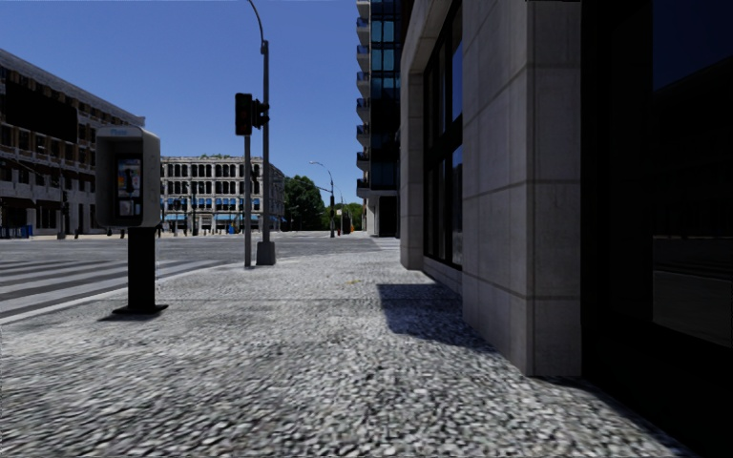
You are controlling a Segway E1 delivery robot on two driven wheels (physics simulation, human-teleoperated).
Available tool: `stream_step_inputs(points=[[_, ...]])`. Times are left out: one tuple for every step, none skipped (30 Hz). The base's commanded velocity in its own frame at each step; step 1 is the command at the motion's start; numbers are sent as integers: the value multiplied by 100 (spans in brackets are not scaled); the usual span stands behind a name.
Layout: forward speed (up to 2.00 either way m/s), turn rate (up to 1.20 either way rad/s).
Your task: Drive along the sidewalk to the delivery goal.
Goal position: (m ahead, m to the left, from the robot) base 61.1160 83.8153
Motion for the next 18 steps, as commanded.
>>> stream_step_inputs(points=[[200, 0], [200, 0], [200, 0], [200, 0], [200, 2], [200, 9], [200, 12], [200, 13], [200, 13], [200, 13], [200, 13], [200, 14], [200, 17], [200, 19], [200, 24], [200, 24], [200, 26], [200, 28]])
